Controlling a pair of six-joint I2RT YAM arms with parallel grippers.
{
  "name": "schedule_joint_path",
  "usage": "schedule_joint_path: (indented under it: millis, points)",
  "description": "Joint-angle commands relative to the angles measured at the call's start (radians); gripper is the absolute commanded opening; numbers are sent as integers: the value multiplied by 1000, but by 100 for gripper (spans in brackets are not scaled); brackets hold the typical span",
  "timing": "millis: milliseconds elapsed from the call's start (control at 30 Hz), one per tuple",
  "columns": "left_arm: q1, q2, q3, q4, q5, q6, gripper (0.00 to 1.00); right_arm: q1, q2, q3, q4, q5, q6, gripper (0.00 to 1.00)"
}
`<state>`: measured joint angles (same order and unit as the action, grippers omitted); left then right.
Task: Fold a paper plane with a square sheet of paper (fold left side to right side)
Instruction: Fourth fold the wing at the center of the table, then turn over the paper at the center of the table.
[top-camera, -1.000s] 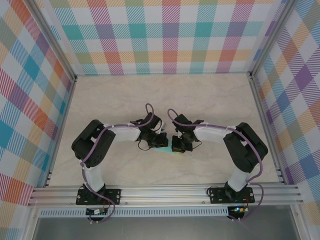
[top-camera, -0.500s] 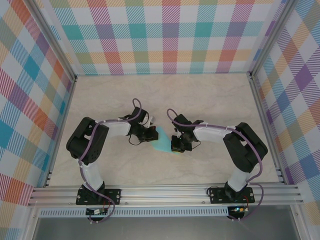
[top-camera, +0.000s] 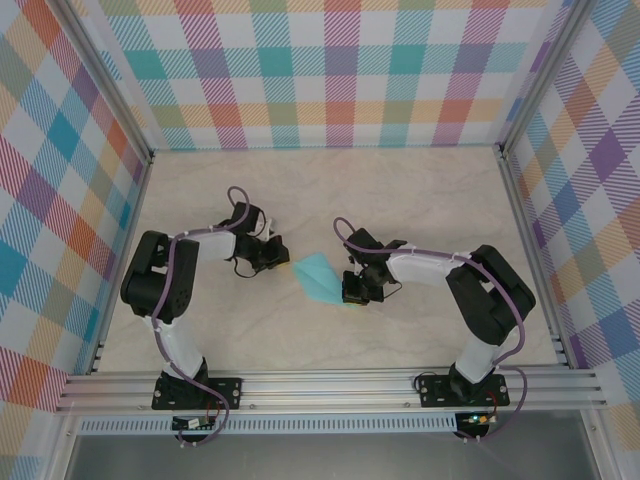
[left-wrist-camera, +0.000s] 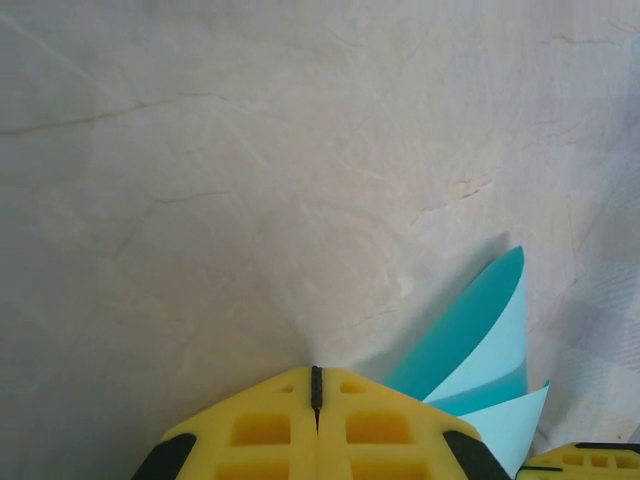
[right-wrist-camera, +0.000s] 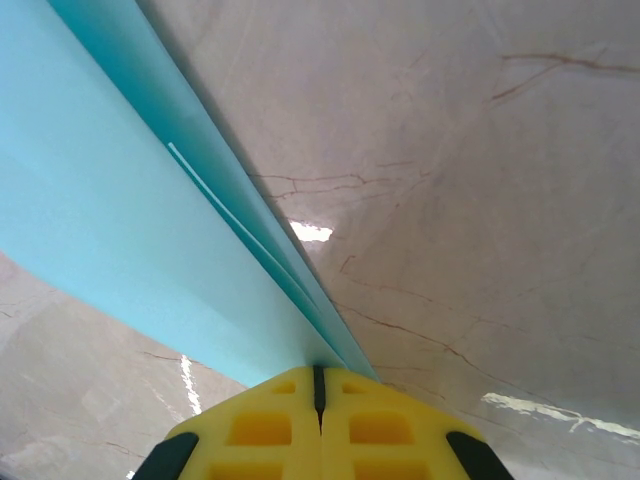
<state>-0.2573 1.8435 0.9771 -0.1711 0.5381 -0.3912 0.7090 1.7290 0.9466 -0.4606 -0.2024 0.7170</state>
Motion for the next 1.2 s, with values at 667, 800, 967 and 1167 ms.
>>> schedule_joint_path:
  millis: [667, 800, 967, 1167]
  points:
    - [-216, -299, -201, 167, -94, -292, 37, 6, -650, -191, 6, 320, -188, 100]
    - [-243, -189, -152, 230, -66, -310, 38, 6, -742, -235, 27, 301, -198, 100]
    - [-260, -85, -99, 253, -64, -322, 38, 5, -803, -251, -4, 315, -196, 100]
    - [-263, -47, -57, 309, -26, -339, 26, -13, -864, -287, 25, 276, -186, 100]
